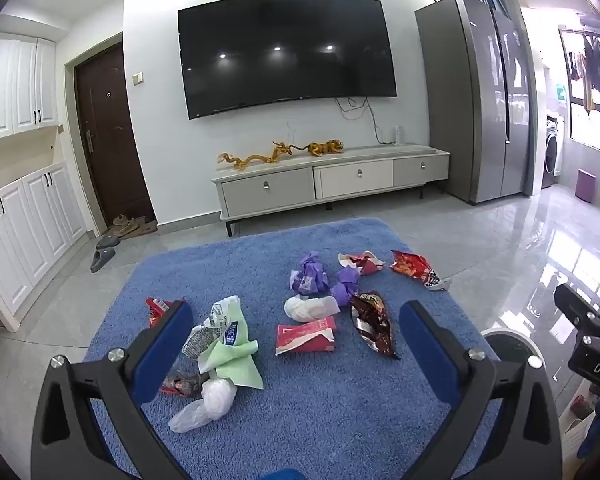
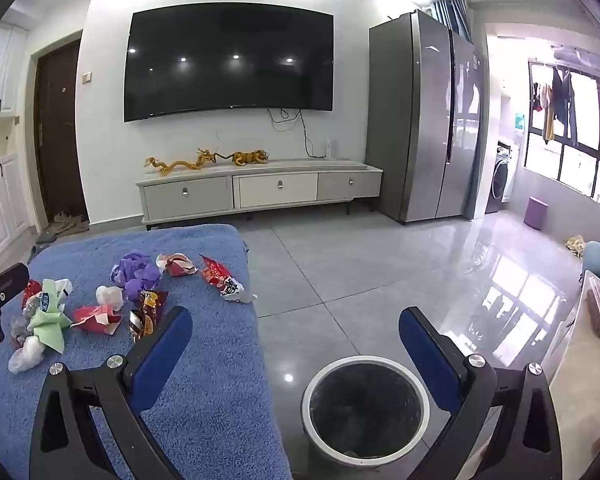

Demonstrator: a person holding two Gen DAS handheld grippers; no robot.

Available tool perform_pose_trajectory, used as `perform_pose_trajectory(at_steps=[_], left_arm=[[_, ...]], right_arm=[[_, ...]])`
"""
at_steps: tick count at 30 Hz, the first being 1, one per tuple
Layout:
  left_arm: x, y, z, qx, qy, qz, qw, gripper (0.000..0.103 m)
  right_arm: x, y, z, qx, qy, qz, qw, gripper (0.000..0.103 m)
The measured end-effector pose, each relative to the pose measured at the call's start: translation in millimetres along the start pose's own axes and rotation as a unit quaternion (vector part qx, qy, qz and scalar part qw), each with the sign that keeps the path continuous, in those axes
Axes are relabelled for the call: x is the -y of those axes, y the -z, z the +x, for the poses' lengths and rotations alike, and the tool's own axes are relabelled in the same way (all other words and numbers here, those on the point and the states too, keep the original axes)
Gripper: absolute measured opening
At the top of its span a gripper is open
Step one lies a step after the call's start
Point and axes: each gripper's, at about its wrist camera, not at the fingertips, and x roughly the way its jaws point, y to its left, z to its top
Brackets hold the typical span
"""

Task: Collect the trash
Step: 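Move both grippers toward the trash on the blue rug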

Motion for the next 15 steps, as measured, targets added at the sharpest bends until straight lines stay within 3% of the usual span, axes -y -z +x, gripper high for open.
perform_pose_trajectory(at_steps=[15], left_arm=[[2.7,4.3,4.0,-0.008,0.0,0.0,1.0,0.103]], right_arm=[[3.0,0.7,-3.9,0.016,0.004,0.005,1.0,0.103]])
